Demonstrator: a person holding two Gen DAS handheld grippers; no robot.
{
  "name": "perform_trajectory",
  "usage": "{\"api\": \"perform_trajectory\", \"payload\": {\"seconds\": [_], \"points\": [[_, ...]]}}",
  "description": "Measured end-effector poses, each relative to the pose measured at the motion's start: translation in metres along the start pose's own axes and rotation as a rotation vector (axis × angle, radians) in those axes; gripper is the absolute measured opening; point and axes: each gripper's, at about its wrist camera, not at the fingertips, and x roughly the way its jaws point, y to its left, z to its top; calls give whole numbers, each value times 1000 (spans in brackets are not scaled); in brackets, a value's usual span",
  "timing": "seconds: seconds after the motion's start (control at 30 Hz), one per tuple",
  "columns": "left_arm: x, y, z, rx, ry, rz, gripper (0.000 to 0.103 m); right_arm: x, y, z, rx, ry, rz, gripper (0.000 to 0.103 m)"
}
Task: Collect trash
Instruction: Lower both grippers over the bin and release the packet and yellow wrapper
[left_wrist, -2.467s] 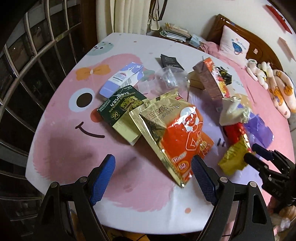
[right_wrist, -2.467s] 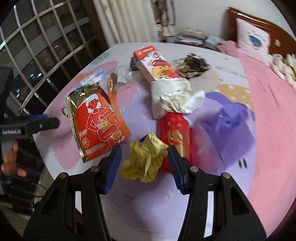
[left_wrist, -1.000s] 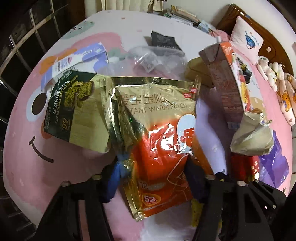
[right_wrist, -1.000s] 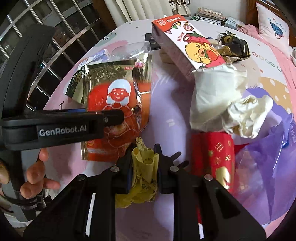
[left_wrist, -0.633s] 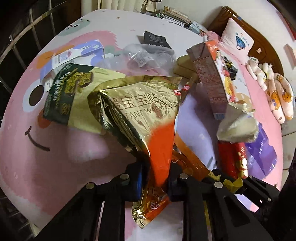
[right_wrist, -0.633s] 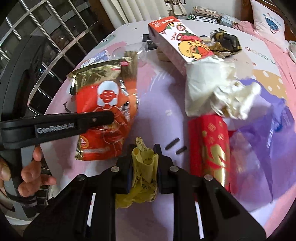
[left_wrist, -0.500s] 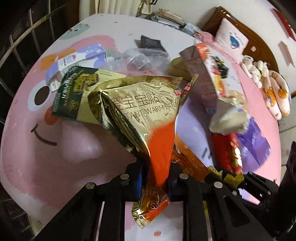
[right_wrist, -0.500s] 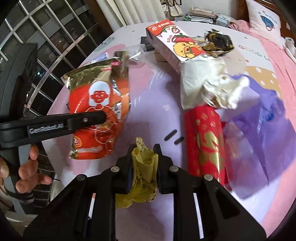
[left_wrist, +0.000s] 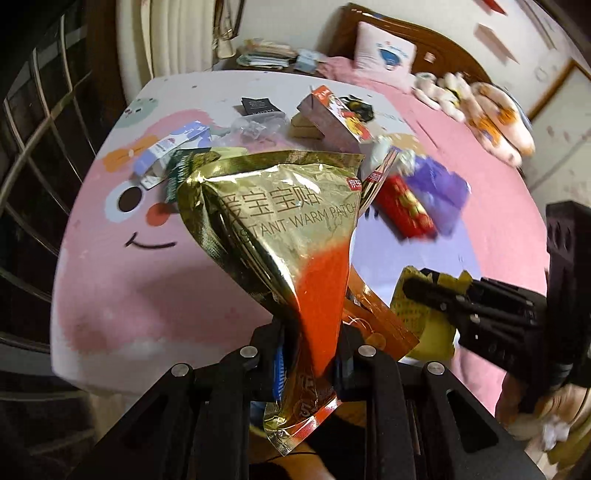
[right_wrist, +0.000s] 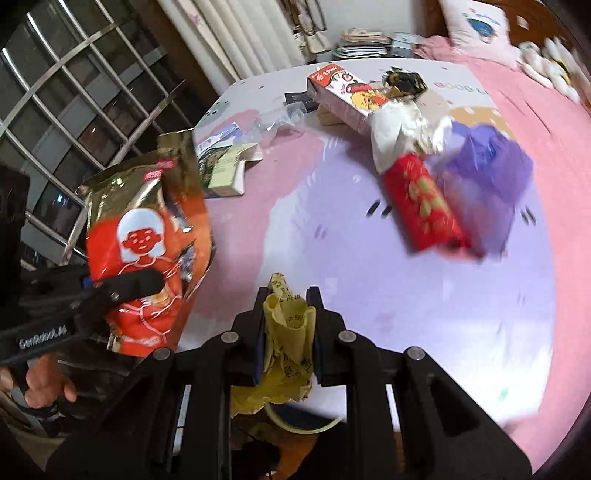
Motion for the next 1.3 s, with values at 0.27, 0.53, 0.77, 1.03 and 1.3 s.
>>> {"api": "perform_trajectory", "payload": {"seconds": [0.27,0.53,0.77,1.03,1.3], "points": [[-58,28,-95,150,0,-31,19,-13,57,-87,126,-20,-38,16],[-60,46,-170,230,55,-53,19,3,85,-172,238,15,-71,16],[-17,32,-218,282,141,-49,19,31,68,-235,337,84,-116,16],[82,39,-260,271,214,-26,19,101,22,-297,392,151,-173,17],[214,71,-299,195,305,8,19,205,-27,-341,398,226,-197,17]]}}
